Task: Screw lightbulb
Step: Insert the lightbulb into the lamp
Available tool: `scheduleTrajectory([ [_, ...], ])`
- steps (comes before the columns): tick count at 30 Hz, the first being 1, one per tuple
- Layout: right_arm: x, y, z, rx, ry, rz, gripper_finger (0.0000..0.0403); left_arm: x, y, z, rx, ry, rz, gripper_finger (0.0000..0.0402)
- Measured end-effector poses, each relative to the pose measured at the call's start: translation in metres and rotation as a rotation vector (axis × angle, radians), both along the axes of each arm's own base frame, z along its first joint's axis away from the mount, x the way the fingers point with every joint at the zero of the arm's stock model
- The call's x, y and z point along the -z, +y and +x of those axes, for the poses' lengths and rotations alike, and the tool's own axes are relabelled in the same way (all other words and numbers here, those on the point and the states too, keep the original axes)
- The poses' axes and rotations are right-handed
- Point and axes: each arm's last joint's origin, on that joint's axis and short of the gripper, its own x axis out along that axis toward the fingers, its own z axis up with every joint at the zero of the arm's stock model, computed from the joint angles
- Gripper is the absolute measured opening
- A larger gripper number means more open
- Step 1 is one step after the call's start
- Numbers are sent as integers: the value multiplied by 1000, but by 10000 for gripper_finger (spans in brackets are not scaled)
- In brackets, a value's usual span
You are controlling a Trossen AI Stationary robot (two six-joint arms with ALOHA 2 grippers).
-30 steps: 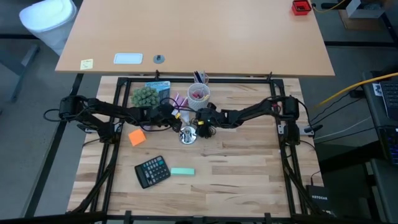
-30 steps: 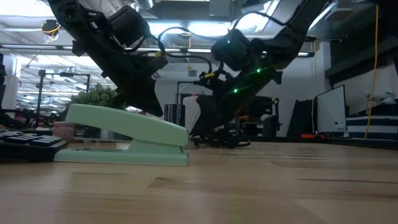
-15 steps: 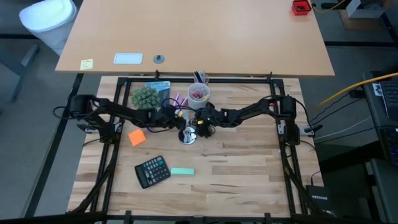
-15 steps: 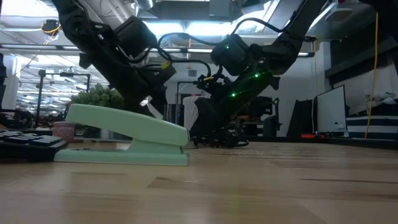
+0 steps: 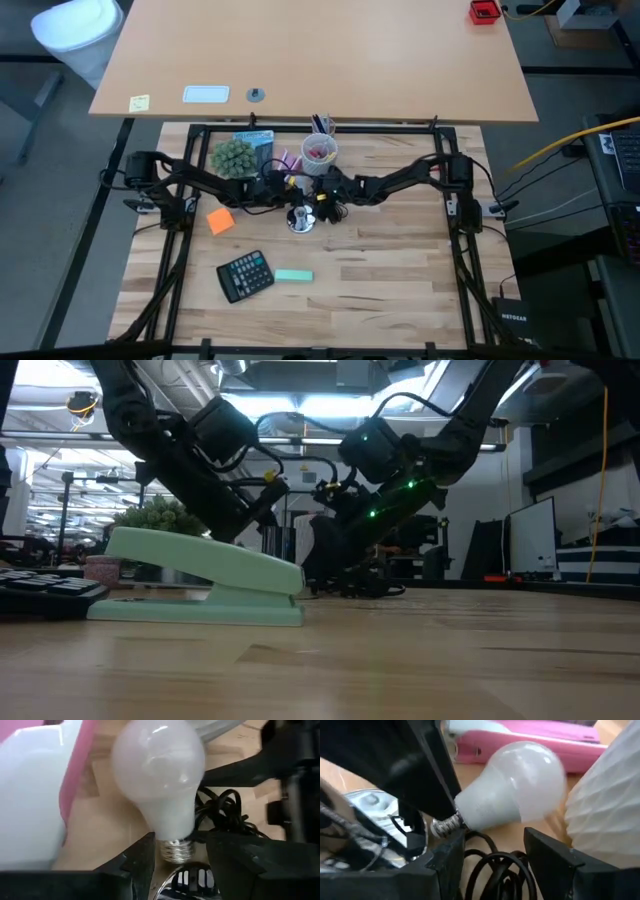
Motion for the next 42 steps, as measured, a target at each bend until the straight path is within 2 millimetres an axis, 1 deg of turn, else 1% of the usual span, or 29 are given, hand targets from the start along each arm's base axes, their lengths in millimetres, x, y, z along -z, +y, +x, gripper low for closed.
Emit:
scheduleTrajectory([
  [4, 13, 0, 3, 2, 0, 1, 209, 0, 1, 0, -13, -10, -6, 169],
  [7, 18, -1, 4, 3, -9, 0, 209, 0, 3, -1, -24, -2, -16, 169],
  [16, 17, 0, 7, -25, -55, 11, 209, 4, 14, -4, -34, 36, 13, 169],
  [24, 17, 0, 7, -33, -59, 15, 209, 16, 16, -2, -21, 81, 34, 169],
  [27, 17, 0, 7, -33, -57, 16, 209, 16, 16, -2, 0, 87, 54, 167],
  [32, 17, 0, 6, -32, -51, 17, 209, 15, 17, 1, 30, 62, 94, 144],
  [36, 16, 0, 6, -25, -41, 25, 209, 9, 17, 1, 34, 36, 102, 123],
  [42, 3, 0, -1, 6, 19, 12, 209, 5, 17, 1, 35, 22, 108, 111],
])
